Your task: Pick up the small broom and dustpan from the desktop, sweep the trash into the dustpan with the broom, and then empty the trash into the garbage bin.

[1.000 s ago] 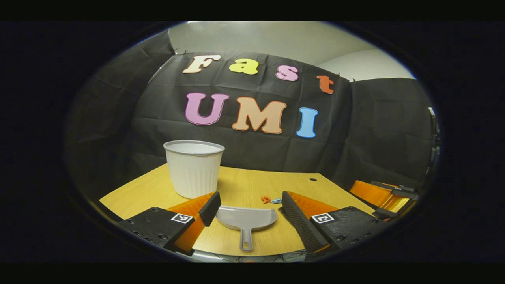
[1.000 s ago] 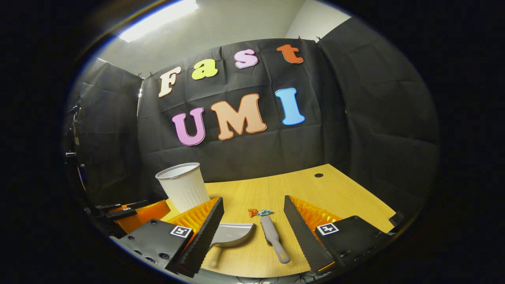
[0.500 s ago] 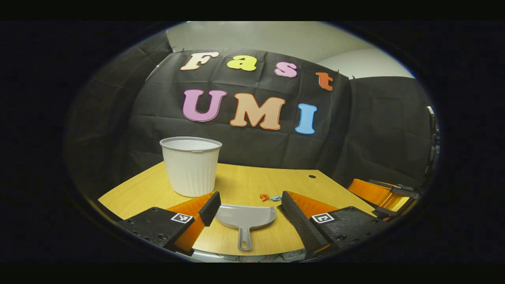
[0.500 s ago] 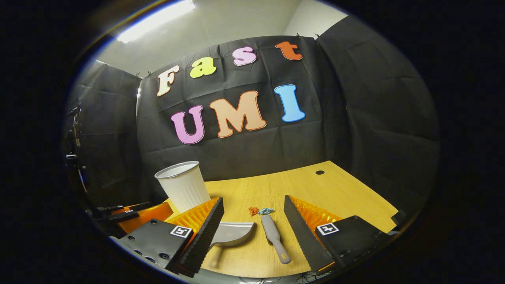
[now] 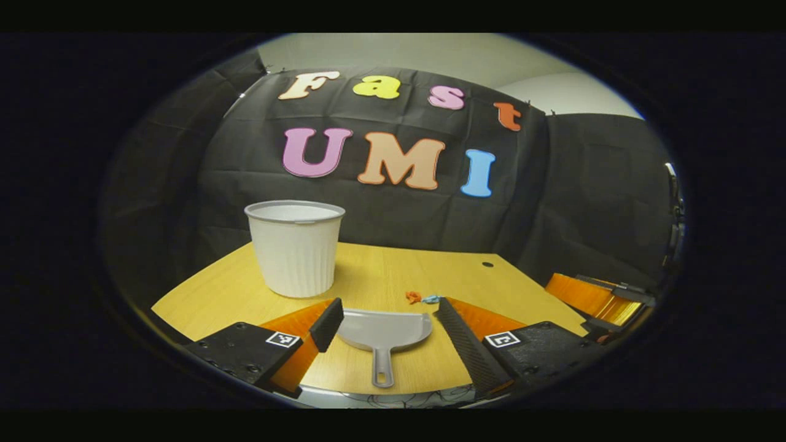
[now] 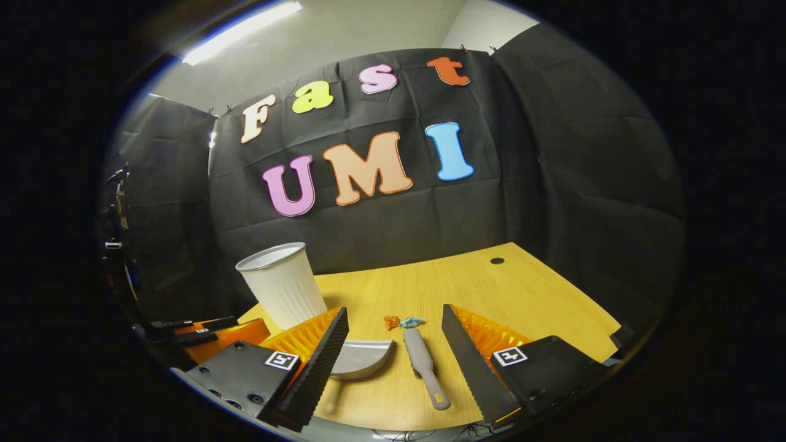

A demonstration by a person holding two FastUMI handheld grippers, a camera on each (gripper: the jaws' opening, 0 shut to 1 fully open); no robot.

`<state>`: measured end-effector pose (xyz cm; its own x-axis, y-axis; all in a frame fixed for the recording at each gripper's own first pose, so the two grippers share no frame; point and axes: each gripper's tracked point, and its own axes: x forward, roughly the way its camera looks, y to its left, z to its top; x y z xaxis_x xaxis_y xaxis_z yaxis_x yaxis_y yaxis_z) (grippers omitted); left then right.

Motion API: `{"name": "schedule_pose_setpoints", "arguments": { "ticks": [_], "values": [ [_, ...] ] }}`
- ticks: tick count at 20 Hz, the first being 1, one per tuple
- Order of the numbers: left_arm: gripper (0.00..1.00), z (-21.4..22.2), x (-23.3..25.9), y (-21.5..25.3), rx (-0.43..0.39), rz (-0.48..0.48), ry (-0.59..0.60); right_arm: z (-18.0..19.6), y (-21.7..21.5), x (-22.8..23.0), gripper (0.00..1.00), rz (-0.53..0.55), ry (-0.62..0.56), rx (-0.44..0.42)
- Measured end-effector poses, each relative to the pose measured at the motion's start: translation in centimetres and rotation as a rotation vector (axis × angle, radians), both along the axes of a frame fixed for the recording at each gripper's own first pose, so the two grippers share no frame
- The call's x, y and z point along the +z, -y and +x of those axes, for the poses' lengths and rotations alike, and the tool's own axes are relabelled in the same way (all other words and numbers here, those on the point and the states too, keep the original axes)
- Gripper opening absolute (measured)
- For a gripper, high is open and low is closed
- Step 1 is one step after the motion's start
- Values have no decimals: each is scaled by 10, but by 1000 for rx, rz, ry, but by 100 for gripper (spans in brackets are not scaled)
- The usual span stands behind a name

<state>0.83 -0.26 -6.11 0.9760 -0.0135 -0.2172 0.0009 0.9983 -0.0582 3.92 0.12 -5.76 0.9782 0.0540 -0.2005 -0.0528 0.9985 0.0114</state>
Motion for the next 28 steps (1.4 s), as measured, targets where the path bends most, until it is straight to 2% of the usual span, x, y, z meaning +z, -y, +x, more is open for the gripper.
{"name": "schedule_pose_setpoints", "arguments": {
  "ticks": [4, 6, 10, 15, 20, 21, 22, 23, 24, 25, 26, 27, 28],
  "values": [
    [93, 1, -37, -2, -1, 28, -121, 15, 8, -21, 98, -12, -65, -3],
    [94, 5, -58, 3, -14, 34, -192, 24, 11, -46, 98, -25, -150, 3],
    [95, 13, -110, -3, -30, 113, -397, 44, 21, -99, 99, -94, -355, 16],
    [95, 13, -167, -5, -21, 105, -634, 49, 34, -157, 99, -148, -580, 39],
    [95, 7, -179, -7, -20, 140, -777, 60, 45, -184, 99, -227, -689, 34],
    [95, 6, -179, -6, -22, 135, -793, 63, 46, -188, 95, -237, -701, 35],
    [95, 5, -180, -6, -19, 137, -811, 65, 48, -192, 99, -251, -720, 33],
    [94, 3, -181, -6, -21, 141, -832, 64, 49, -195, 95, -256, -740, 32],
    [94, 3, -181, -4, -28, 149, -846, 62, 50, -197, 99, -258, -764, 28],
    [90, 0, -181, -3, -33, 159, -864, 63, 50, -201, 99, -250, -783, 30],
    [86, -1, -182, -5, -36, 164, -881, 63, 49, -205, 92, -242, -798, 32],
    [74, -4, -183, -6, -38, 166, -898, 64, 50, -208, 87, -237, -815, 30],
    [67, -5, -184, -6, -38, 164, -908, 66, 49, -210, 86, -232, -827, 33]
  ]
}}
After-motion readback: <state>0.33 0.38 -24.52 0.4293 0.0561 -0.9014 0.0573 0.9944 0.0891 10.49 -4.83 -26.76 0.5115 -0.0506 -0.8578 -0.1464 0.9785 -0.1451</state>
